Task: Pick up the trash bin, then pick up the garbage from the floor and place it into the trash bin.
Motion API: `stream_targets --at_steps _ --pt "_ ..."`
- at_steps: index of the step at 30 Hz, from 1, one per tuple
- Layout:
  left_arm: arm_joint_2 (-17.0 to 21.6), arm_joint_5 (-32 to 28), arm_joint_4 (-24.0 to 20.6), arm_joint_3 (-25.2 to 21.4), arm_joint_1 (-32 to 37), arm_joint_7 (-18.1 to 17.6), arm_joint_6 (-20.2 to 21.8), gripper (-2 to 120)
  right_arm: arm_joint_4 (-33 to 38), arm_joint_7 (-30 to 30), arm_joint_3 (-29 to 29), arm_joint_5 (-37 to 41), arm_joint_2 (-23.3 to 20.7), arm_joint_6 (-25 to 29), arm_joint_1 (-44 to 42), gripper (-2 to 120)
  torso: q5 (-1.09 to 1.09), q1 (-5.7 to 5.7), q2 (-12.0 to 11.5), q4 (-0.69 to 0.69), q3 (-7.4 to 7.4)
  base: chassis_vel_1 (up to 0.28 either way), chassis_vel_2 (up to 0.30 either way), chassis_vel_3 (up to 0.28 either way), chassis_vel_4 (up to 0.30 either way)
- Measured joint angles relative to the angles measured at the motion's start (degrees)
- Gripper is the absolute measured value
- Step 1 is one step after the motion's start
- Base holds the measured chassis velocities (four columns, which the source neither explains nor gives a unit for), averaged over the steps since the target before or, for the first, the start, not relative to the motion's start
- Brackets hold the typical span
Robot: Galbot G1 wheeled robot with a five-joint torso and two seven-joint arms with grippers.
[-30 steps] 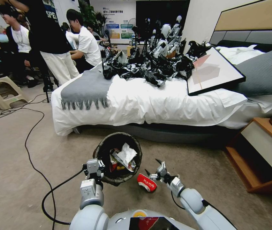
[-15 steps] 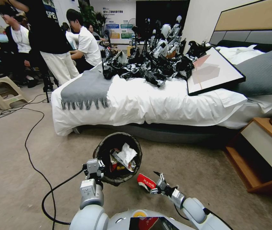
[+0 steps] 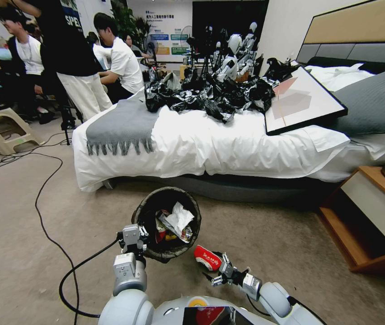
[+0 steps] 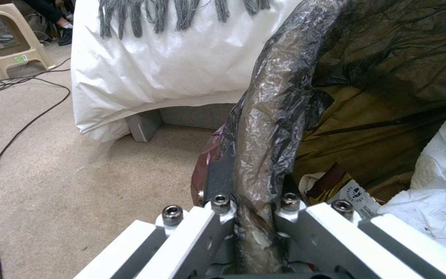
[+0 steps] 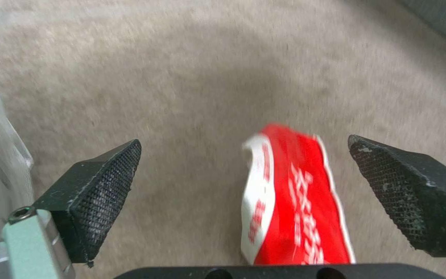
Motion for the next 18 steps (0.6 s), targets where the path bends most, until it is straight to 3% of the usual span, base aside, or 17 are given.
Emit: stream_targets --at_steps 9,18 --pt "0.0 0.0 0.0 0.0 0.0 0.0 0.0 0 -8.11 0.34 0.86 -0.02 2.82 0.95 3.09 100 0.0 0.0 0.0 0.0 0.0 0.0 0.0 0.0 0.0" --pt "0.0 0.0 0.0 0.0 0.0 0.0 0.0 0 -11.46 1.08 1.37 0.21 3.96 1.04 4.85 100 0.0 0.0 0.0 0.0 0.0 0.0 0.0 0.0 0.0"
